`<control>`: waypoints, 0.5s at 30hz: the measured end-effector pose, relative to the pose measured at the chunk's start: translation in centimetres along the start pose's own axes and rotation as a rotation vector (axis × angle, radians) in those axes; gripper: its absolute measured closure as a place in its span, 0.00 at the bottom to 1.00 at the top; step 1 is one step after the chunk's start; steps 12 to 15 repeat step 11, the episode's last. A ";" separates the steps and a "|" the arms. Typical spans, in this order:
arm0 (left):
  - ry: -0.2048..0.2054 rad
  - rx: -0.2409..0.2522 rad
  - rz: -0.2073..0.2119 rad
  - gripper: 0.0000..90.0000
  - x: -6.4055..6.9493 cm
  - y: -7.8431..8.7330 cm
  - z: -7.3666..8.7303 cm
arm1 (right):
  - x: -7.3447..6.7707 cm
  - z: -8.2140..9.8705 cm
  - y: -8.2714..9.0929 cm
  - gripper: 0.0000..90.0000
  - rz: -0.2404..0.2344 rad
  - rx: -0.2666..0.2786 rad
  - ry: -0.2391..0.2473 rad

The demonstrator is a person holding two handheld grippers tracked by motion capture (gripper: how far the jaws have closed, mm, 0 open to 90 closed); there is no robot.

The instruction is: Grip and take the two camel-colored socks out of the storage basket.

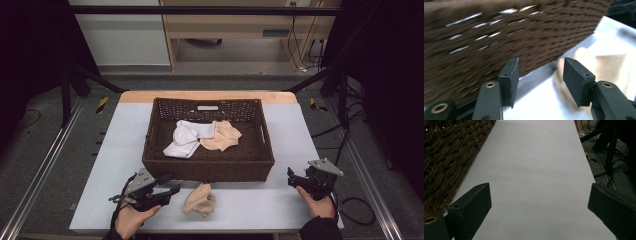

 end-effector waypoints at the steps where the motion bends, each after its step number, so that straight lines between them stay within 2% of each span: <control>1: 0.001 0.001 -0.014 0.51 -0.4 0.3 0.2 | 0.0 0.0 0.0 0.06 0.002 0.001 -0.001; 5: 0.029 -0.002 -0.065 0.50 -2.2 1.4 1.3 | 0.1 0.0 0.1 0.06 0.002 0.001 -0.008; 9: 0.058 -0.016 -0.140 0.47 -4.0 2.1 2.1 | 0.2 0.1 0.0 0.06 0.006 0.001 -0.003; 11: 0.056 -0.020 -0.179 0.46 -4.7 2.4 2.3 | 0.2 0.1 0.0 0.05 0.007 0.002 -0.001; 15: 0.056 -0.020 -0.179 0.46 -4.7 2.4 2.3 | 0.2 0.1 0.0 0.05 0.007 0.002 -0.001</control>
Point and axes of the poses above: each handheld gripper's, and its own axes: y roughly backward along the jaws, z roughly out of its underside, x roughly to its right, the point moved 5 cm from there along -y, roughly forward along the jaws, and after that the axes turned 8 degrees about -x, right-handed, at the moved point
